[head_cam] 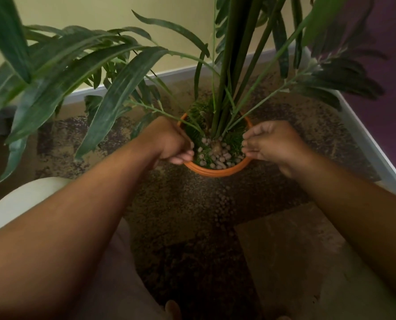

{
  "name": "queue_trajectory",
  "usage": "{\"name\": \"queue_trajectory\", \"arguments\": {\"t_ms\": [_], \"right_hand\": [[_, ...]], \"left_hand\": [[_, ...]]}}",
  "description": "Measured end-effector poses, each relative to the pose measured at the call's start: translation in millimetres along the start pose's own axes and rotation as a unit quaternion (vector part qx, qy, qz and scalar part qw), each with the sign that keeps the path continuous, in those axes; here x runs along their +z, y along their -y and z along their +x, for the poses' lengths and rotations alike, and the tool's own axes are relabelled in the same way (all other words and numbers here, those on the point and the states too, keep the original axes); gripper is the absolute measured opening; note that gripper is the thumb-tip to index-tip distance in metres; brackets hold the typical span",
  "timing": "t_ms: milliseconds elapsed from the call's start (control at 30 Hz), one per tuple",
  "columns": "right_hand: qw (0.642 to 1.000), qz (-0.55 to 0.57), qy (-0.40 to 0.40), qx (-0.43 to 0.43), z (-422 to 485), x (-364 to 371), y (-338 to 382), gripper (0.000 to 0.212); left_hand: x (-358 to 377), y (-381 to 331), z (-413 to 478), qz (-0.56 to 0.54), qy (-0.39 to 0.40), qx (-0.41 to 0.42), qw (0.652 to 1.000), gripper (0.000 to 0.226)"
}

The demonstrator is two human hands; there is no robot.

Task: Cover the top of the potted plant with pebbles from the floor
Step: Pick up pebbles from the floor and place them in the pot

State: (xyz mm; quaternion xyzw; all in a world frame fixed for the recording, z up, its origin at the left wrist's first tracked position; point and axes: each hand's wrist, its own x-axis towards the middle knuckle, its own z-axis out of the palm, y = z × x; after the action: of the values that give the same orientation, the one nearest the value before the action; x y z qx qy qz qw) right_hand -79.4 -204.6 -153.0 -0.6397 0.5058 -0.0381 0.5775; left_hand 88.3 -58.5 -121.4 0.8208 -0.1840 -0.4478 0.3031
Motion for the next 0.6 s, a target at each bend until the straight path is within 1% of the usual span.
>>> {"name": "queue_trajectory", "arguments": {"t_ms": [67, 133, 233, 300, 367, 400, 433, 467, 500, 533, 567, 600], "right_hand": [[1.0, -0.008, -0.011, 0.027, 4.1, -7.9, -4.9, 0.015], [0.995, -0.064, -0.02, 0.076, 9.3, -13.2, -15.1, 0.01], [0.976, -0.168, -0.027, 0.133, 14.3, -10.6, -38.8, 0.006], [0.963, -0.237, -0.004, 0.125, 11.6, -1.2, -57.8, 0.011], [0.937, -0.326, 0.057, 0.11, 4.3, 12.8, -78.8, 0.023], [0.921, -0.361, 0.093, 0.111, -0.4, 21.6, -89.2, 0.03], [0.905, -0.389, 0.123, 0.12, -4.4, 30.6, -99.6, 0.035], [0.89, -0.41, 0.14, 0.138, -7.2, 38.9, -109.8, 0.041], [0.88, -0.423, 0.142, 0.161, -9.4, 46.5, -119.6, 0.046], [0.87, -0.436, 0.139, 0.182, -10.8, 53.7, -128.7, 0.052], [0.863, -0.442, 0.141, 0.2, -12.8, 60.3, -137.7, 0.058], [0.859, -0.438, 0.15, 0.217, -14.4, 67.2, -145.6, 0.066]], "left_hand": [[2.5, 0.2, -5.4, 0.04, 0.075, -0.025, 0.996, 0.008], [11.9, 1.4, -9.1, 0.078, 0.135, -0.058, 0.986, 0.013], [38.3, 9.5, -5.3, 0.117, 0.178, -0.095, 0.972, 0.015], [60.8, 18.6, 0.2, 0.142, 0.21, -0.11, 0.961, 0.023], [84.7, 34.7, 8.9, 0.18, 0.254, -0.126, 0.942, 0.022], [95.3, 44.1, 12.9, 0.205, 0.261, -0.126, 0.935, 0.02], [103.5, 54.0, 17.9, 0.246, 0.247, -0.109, 0.931, 0.018], [110.2, 63.8, 23.6, 0.301, 0.213, -0.075, 0.927, 0.019], [116.1, 73.4, 28.3, 0.354, 0.167, -0.037, 0.92, 0.023], [121.9, 81.9, 30.6, 0.385, 0.131, -0.013, 0.913, 0.029], [128.3, 90.9, 31.6, 0.4, 0.119, -0.01, 0.909, 0.04], [135.6, 99.6, 30.9, 0.403, 0.124, -0.021, 0.907, 0.055]]}}
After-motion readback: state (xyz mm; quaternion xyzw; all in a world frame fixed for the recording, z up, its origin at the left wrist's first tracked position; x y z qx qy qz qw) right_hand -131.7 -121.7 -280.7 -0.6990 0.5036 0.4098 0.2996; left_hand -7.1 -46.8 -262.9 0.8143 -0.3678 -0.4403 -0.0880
